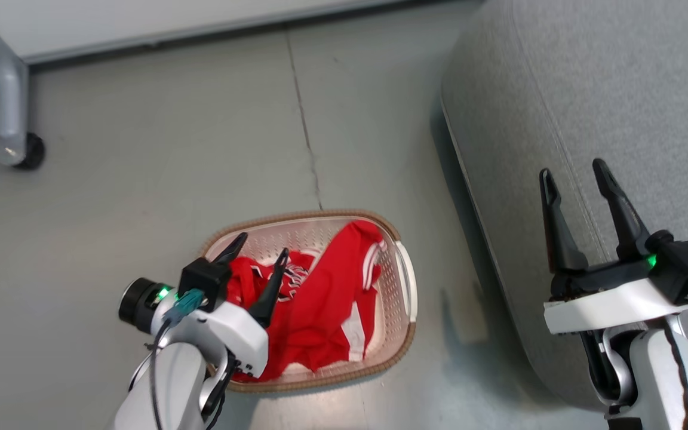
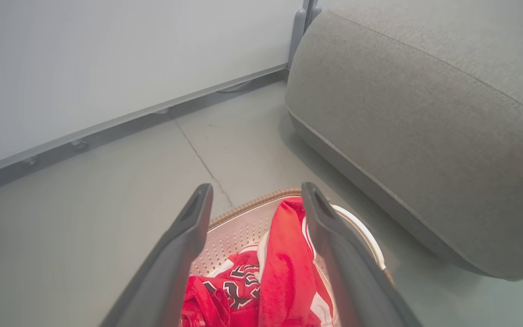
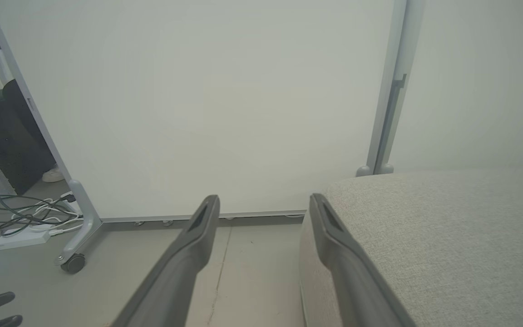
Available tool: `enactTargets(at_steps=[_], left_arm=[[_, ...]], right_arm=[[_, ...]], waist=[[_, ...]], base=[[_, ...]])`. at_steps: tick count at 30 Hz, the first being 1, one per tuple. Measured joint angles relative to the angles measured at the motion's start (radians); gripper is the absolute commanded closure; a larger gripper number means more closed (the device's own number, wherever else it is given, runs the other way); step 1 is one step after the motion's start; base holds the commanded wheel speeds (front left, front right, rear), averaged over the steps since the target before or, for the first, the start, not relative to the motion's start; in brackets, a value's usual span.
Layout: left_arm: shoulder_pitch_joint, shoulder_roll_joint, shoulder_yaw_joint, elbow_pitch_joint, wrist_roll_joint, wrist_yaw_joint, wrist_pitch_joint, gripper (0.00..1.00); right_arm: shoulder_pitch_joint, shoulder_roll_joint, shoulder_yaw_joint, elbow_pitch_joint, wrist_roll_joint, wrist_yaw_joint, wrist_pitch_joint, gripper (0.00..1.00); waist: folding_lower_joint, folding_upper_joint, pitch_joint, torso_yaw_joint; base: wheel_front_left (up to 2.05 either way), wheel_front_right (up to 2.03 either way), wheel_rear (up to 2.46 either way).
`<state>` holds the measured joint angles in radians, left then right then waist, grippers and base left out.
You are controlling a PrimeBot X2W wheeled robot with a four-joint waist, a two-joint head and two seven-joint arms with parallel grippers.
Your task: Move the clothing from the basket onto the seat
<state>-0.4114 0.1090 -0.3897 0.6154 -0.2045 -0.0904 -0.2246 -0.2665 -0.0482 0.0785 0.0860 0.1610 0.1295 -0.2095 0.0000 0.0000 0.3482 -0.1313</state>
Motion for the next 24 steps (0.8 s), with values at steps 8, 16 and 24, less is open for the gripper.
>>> enactTargets(at_steps=[8,16,24], left_arm=[[-0.159,-0.029,-0.098,0.215,0.003,-0.032,0.033,0.00],[-0.281,-0.023,-0.134,0.390,-0.004,-0.037,0.055,0.00],[-0.388,0.023,-0.171,0.535,0.000,-0.039,0.093,0.00]], right_arm=[[-0.055,-0.001,0.043,-0.076,0.031,0.000,-0.022,0.00],[-0.084,-0.001,0.076,-0.124,0.054,0.000,-0.039,0.00],[-0.092,-0.001,0.107,-0.171,0.087,0.000,-0.048,0.00]], waist=[[0.0000,0.0000,0.163,-0.052],[0.0000,0.0000,0.303,-0.102],[0.0000,0.0000,0.438,-0.165]], base=[[0.00,0.00,0.00],[0.00,0.00,0.00],[0.00,0.00,0.00]])
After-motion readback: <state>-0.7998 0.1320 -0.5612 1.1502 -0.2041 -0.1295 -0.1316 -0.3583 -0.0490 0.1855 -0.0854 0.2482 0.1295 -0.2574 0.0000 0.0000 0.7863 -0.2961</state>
